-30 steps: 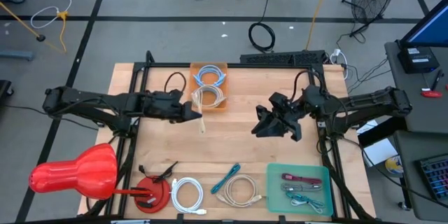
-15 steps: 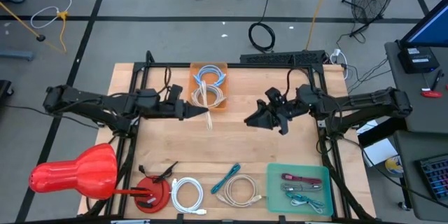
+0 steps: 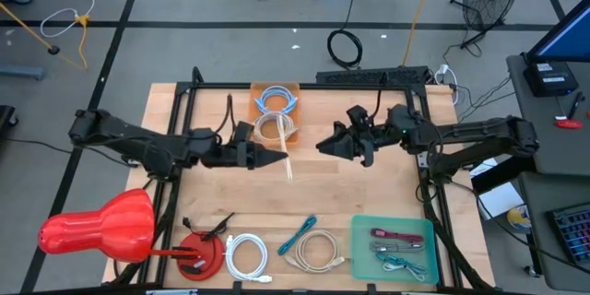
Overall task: Pick & Place USB Port
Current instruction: Put the top brown usb cable into the blue bin
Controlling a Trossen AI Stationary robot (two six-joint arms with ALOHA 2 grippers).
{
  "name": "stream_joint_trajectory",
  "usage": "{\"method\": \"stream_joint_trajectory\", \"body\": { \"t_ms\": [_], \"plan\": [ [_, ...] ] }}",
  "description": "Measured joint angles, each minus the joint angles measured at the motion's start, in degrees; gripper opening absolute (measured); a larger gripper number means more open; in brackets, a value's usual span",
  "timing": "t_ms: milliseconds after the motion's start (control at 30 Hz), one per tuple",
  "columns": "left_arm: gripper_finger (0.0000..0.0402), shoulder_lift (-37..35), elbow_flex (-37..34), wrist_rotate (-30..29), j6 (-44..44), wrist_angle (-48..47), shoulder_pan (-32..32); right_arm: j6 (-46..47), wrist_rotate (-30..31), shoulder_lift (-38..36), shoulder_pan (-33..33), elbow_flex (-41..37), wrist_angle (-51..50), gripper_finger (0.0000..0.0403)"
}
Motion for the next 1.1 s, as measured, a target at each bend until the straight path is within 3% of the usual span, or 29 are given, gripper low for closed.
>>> {"method": "stream_joint_trajectory", "body": {
  "t_ms": [200, 400, 633, 900, 1100],
  "plan": [
    [0.0003, 4.55, 1.57, 1.95, -0.36, 4.14, -0.12, 1.51, 0.23, 0.37, 0.00, 0.00, -0.86, 0.0099],
    [0.0003, 9.94, 9.98, 6.81, 3.16, 3.15, 0.42, 3.19, 0.23, 0.49, -0.02, 0.00, -3.13, 0.0167],
    [0.0003, 14.62, 21.36, 12.45, 5.64, -12.20, 2.53, 4.39, 0.34, 0.98, 0.02, 0.03, 1.79, 0.0215],
    [0.0003, 16.05, 23.50, 12.66, 5.94, -15.34, 3.68, 4.44, 0.24, 1.04, 0.83, 0.02, 3.78, 0.0205],
    [0.0003, 16.05, 23.50, 12.67, 5.52, -15.12, 4.21, 4.44, 0.16, 1.07, 1.42, 0.02, 2.34, 0.0169]
  ]
}}
